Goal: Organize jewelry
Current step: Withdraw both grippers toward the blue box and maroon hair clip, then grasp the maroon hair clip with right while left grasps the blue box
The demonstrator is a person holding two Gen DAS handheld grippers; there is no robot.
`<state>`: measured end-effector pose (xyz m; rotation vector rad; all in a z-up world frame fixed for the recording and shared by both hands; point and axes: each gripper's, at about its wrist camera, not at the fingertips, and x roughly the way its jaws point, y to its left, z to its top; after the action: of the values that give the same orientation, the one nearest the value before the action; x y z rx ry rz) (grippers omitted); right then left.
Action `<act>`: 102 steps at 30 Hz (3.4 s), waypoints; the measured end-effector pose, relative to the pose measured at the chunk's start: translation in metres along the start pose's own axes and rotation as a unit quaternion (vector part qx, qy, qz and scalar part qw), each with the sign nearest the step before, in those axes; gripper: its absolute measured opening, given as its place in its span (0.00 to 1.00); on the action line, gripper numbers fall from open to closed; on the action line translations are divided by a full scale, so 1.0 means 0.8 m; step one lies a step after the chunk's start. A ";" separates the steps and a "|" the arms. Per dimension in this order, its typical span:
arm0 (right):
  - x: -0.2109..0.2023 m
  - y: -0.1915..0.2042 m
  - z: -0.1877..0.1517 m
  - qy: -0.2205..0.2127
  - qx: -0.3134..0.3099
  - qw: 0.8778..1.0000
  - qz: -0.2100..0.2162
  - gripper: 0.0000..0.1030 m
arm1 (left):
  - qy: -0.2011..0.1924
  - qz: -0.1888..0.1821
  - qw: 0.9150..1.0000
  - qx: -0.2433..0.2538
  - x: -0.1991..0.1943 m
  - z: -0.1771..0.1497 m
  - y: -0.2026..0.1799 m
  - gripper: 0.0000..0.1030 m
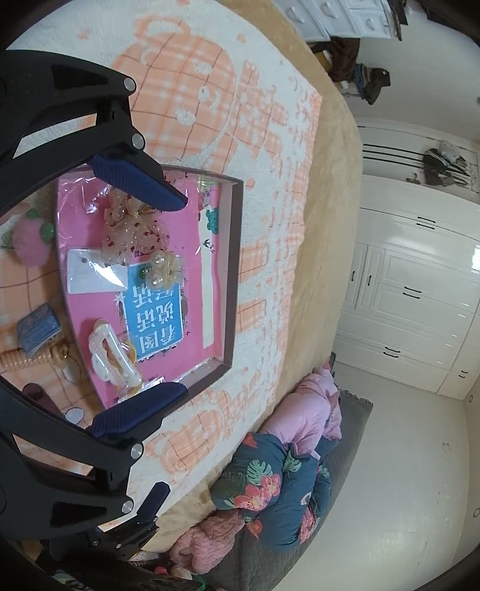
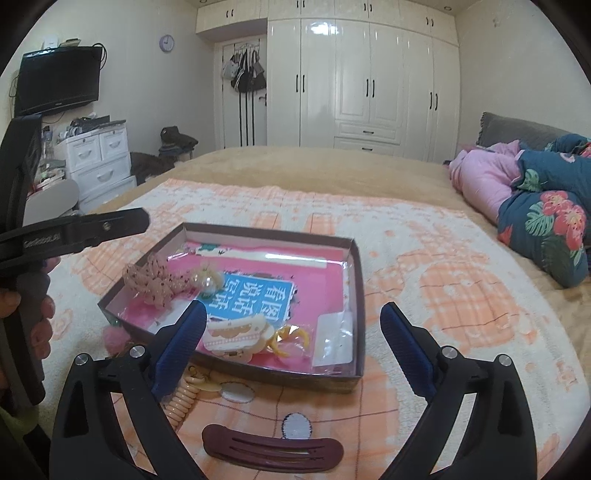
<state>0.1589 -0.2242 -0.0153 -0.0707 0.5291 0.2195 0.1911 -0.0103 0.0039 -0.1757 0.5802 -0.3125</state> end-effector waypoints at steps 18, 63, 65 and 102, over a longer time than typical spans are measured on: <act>-0.044 -0.007 -0.001 -0.027 0.005 1.000 0.002 0.91 | -0.014 0.005 1.000 0.005 -0.051 -0.030 -0.006 0.89; -0.059 0.023 -0.111 0.040 -0.097 0.994 0.008 0.91 | 0.050 -0.002 0.998 0.032 -0.059 -0.141 -0.028 0.89; -0.055 0.026 -0.115 0.044 -0.105 0.993 0.008 0.91 | 0.056 -0.003 0.998 0.033 -0.055 -0.144 -0.028 0.89; 0.033 0.056 -0.133 0.075 -0.207 0.975 -0.015 0.61 | 0.114 -0.022 0.993 0.011 0.039 -0.143 -0.027 0.56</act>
<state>0.1181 -0.1890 -0.1209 -0.5049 0.6254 0.2948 0.1464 -0.0498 -0.1008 -0.1323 0.8003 -0.3846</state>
